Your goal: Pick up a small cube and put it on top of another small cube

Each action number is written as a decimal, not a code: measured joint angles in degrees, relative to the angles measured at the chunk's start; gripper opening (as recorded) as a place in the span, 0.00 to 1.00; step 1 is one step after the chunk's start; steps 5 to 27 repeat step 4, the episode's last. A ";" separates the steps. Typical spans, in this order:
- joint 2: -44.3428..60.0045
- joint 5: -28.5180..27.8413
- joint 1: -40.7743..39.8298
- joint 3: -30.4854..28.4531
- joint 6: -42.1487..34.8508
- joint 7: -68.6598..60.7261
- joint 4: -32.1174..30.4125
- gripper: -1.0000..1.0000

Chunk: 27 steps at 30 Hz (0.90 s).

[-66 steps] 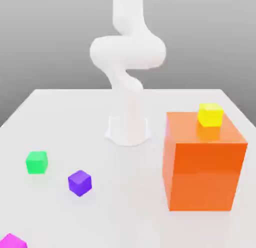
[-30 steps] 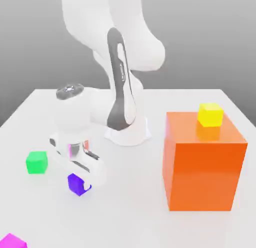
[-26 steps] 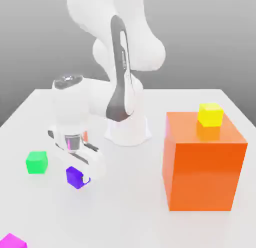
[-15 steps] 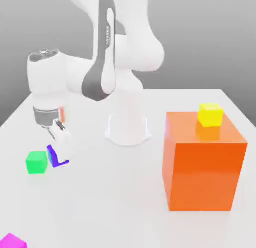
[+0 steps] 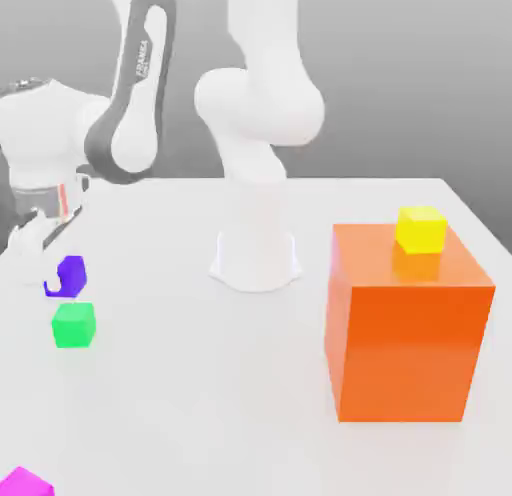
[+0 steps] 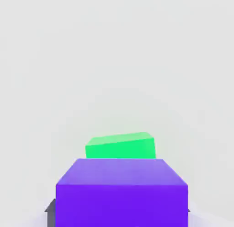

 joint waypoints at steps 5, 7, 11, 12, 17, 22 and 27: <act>3.26 2.25 -0.41 0.84 3.06 -1.57 0.08 1.00; 3.26 2.25 -0.41 0.84 3.06 -1.57 0.08 1.00; 3.26 2.25 -0.41 0.84 3.06 -1.57 0.08 1.00; 3.26 2.25 -0.41 0.84 3.06 -1.57 0.08 1.00; 3.26 2.25 -0.41 0.84 3.06 -1.57 0.08 1.00; 3.26 2.25 -0.41 0.84 3.06 -1.57 0.08 1.00; 3.26 2.25 -0.41 0.84 3.06 -1.57 0.08 1.00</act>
